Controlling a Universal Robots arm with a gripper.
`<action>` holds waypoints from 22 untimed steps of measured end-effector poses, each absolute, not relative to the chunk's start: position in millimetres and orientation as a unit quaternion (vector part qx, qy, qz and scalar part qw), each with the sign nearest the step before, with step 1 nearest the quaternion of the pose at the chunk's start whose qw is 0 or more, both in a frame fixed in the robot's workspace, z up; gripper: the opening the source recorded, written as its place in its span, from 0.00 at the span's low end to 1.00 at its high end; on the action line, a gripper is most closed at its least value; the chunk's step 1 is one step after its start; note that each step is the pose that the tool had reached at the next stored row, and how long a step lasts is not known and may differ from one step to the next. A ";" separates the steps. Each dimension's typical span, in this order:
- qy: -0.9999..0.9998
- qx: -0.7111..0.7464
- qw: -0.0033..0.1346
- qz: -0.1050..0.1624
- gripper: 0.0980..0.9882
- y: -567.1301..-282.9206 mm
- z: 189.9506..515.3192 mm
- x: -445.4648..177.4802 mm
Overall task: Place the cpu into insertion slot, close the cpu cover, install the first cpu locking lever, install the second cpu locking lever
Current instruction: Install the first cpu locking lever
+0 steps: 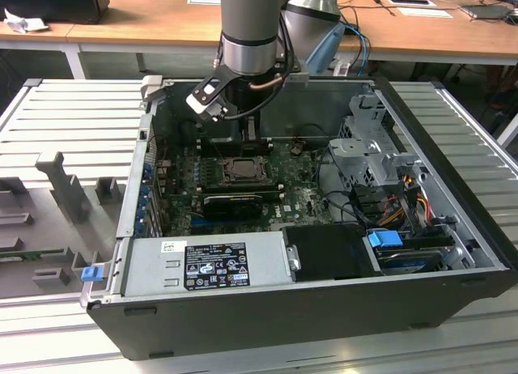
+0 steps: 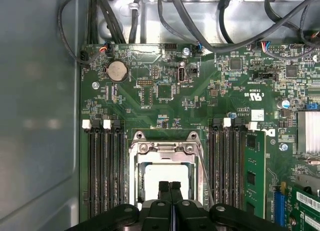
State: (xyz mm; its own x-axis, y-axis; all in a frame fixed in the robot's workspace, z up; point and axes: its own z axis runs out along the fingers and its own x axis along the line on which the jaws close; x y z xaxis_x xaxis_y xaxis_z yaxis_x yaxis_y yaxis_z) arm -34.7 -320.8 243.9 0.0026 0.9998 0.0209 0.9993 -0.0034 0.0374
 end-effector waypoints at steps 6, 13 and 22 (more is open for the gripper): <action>0.706 0.708 0.006 0.021 0.01 -320.8 247.9 -34.7; 0.706 0.708 0.006 0.021 0.01 -320.8 252.5 -34.7; 0.706 0.708 0.006 0.021 0.01 -320.8 257.0 -34.7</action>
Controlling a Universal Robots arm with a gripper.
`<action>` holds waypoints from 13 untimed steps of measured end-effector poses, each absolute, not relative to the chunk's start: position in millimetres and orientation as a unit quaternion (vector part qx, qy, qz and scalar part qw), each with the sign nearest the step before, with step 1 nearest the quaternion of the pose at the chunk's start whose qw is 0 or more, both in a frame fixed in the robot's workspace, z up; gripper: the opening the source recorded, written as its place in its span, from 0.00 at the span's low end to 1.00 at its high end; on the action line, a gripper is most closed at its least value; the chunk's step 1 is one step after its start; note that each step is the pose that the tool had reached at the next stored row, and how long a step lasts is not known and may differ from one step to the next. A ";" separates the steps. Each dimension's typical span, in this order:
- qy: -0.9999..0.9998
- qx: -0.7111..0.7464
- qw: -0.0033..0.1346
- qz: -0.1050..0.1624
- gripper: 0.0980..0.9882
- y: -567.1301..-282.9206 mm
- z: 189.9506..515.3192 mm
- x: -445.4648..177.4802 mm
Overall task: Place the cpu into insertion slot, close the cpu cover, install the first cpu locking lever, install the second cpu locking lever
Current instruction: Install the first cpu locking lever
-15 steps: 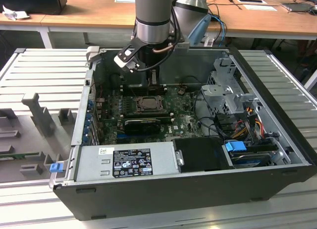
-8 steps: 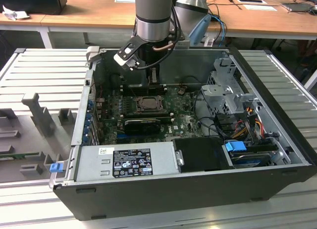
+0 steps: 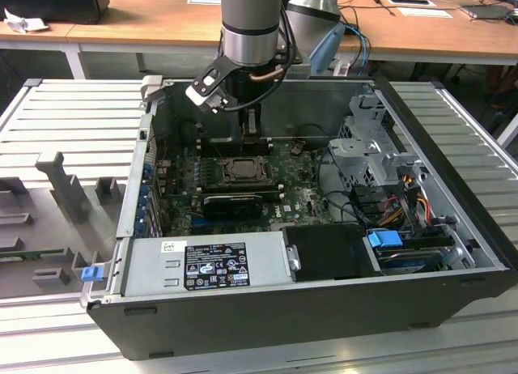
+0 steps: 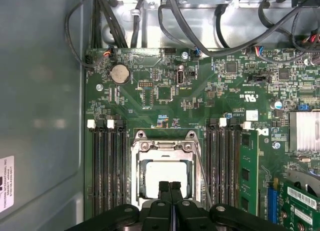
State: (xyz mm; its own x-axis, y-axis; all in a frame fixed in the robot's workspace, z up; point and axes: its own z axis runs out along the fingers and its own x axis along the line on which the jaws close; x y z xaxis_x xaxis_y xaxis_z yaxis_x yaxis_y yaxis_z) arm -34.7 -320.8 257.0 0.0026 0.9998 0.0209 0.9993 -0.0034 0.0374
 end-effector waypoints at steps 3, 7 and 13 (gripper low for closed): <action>0.706 0.708 0.006 0.021 0.01 -320.8 258.6 -34.7; 0.706 0.708 0.006 0.021 0.01 -320.8 260.6 -34.7; 0.706 0.708 0.006 0.021 0.01 -320.8 265.2 -34.7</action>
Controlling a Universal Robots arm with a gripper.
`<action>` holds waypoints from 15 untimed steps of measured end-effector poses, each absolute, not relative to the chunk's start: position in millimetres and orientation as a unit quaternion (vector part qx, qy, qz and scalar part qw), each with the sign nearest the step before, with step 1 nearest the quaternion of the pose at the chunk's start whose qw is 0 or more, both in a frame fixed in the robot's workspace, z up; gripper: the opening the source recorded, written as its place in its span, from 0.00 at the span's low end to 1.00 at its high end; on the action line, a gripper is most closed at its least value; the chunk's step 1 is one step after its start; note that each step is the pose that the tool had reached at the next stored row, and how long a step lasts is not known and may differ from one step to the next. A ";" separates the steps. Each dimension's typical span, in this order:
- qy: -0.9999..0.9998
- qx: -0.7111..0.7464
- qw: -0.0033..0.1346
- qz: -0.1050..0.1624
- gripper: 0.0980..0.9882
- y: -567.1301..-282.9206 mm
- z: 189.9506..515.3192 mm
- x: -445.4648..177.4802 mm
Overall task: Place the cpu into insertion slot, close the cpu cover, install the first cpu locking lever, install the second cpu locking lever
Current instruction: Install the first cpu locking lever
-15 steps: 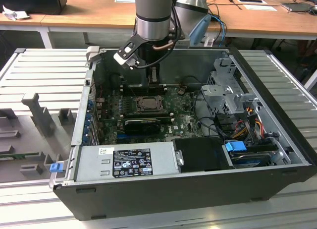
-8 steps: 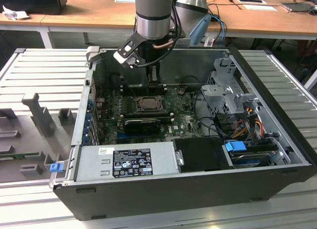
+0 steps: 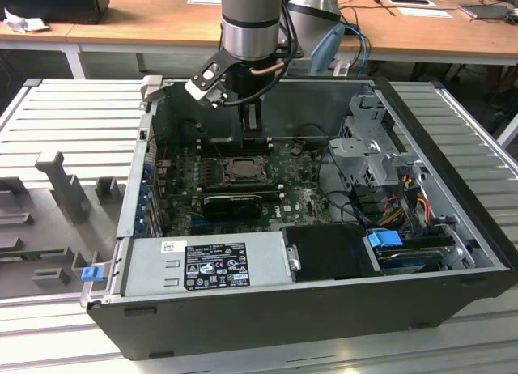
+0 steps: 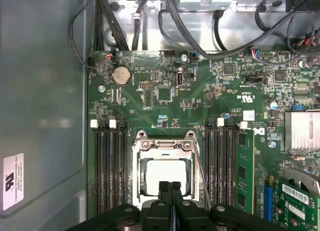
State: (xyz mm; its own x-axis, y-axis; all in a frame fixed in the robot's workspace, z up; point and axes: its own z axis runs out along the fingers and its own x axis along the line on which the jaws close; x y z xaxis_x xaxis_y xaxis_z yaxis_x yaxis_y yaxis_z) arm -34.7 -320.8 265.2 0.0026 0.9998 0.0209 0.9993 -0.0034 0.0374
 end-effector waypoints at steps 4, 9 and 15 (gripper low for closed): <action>0.706 0.708 0.006 0.021 0.01 -320.8 270.5 -34.7; 0.706 0.708 0.006 0.021 0.01 -320.8 278.8 -34.7; 0.706 0.708 0.006 0.021 0.01 -320.8 284.4 -34.7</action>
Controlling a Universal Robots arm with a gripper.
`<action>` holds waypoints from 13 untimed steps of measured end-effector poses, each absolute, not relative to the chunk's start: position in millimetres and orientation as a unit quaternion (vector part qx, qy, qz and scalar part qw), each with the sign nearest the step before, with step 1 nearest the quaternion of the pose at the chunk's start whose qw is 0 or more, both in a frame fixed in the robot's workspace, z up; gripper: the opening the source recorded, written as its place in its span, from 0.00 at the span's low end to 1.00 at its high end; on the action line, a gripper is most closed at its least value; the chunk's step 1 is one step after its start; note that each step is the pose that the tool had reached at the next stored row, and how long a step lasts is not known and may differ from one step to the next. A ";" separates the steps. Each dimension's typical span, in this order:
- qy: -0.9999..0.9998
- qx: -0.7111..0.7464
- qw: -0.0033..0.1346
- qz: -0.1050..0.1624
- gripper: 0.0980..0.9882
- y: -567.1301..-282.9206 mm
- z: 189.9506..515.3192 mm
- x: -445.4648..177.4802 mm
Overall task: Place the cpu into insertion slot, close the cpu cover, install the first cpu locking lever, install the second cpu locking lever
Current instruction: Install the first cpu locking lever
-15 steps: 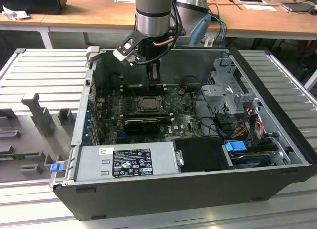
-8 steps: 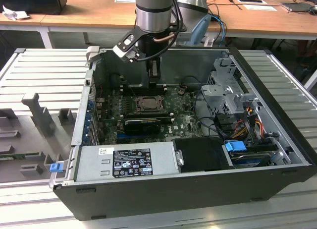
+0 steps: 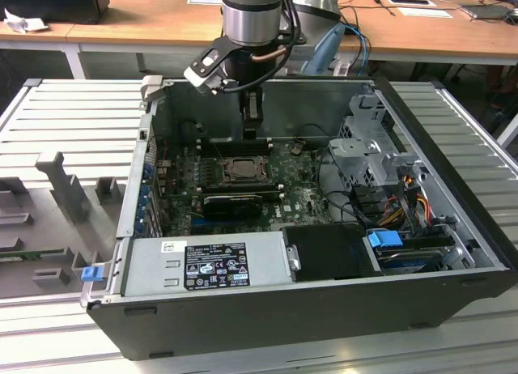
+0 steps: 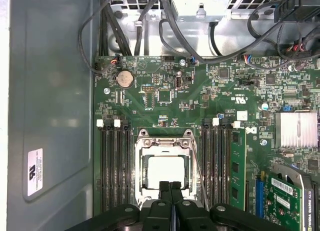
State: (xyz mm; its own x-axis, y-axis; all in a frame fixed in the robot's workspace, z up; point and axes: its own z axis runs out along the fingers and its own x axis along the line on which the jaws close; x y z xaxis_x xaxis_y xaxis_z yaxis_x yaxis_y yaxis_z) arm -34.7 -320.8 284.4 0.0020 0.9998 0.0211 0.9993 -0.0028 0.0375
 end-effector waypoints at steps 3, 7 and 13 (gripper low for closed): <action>0.712 0.702 0.006 0.021 0.01 -320.8 284.5 -34.7; 0.727 0.686 0.005 0.021 0.01 -320.8 284.6 -34.7; 0.742 0.670 0.005 0.021 0.01 -320.8 284.6 -34.7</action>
State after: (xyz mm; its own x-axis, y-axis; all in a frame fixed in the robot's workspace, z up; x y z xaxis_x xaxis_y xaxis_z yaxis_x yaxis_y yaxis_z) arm -34.7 -320.8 284.6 -0.1017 0.9946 0.0203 0.9942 0.1009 0.0373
